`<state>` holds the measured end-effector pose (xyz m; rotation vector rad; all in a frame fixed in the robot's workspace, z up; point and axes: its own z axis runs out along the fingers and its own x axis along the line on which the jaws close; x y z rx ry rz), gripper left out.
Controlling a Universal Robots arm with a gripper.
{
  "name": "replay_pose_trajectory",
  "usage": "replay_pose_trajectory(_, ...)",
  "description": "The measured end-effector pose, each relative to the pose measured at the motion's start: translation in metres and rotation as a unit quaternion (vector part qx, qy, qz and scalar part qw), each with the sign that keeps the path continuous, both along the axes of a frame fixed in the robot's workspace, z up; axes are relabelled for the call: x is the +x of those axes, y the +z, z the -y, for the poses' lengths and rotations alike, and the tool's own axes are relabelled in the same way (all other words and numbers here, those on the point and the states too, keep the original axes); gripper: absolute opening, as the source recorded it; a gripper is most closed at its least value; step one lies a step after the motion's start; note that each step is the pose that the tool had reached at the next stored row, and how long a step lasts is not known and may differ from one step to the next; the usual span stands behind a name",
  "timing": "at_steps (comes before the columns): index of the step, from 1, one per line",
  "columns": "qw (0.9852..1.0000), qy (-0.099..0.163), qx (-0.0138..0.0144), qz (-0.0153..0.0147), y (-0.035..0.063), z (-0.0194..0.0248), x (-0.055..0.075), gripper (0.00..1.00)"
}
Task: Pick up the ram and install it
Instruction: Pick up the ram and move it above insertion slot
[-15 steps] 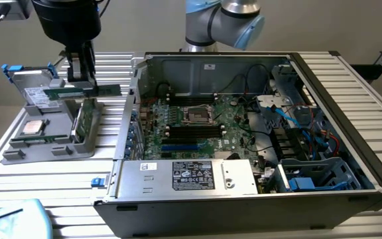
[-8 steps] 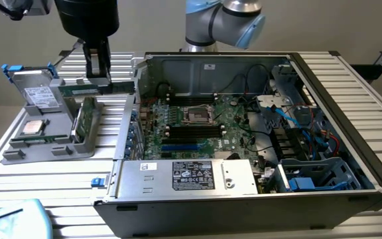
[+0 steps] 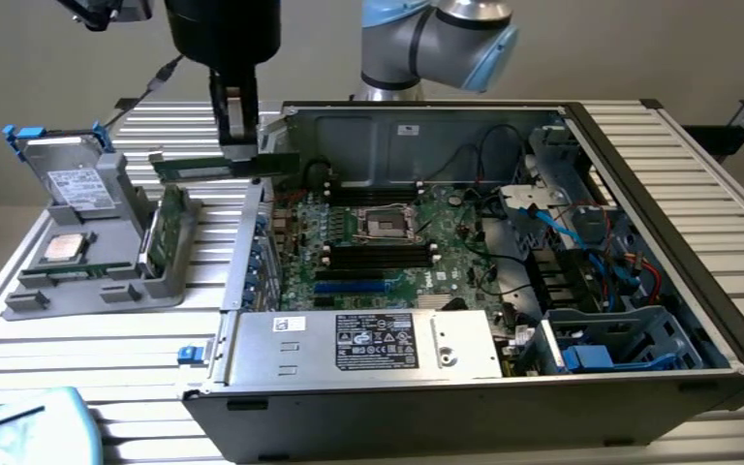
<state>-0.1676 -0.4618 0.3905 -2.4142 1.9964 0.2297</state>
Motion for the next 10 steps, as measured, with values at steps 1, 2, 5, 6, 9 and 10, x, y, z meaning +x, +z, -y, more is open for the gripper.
replay_pose_trajectory(1, 1.0000, 0.000, 0.0006, 0.0000, 0.0002, 0.0000, 0.005, 0.15)
replay_pose_trajectory(2, 1.0000, 0.000, 0.0011, 0.0000, 0.0003, 0.0000, 0.009, 0.15)
replay_pose_trajectory(5, 1.0000, 0.000, 0.0024, 0.0000, 0.0004, 0.0000, 0.023, 0.15)
replay_pose_trajectory(6, 1.0000, 0.000, 0.0027, 0.0000, 0.0005, 0.0000, 0.027, 0.15)
replay_pose_trajectory(9, 1.0000, 0.000, 0.0036, 0.0000, 0.0005, 0.0000, 0.041, 0.15)
replay_pose_trajectory(10, 1.0000, 0.000, 0.0040, 0.0000, 0.0005, 0.0000, 0.046, 0.15)
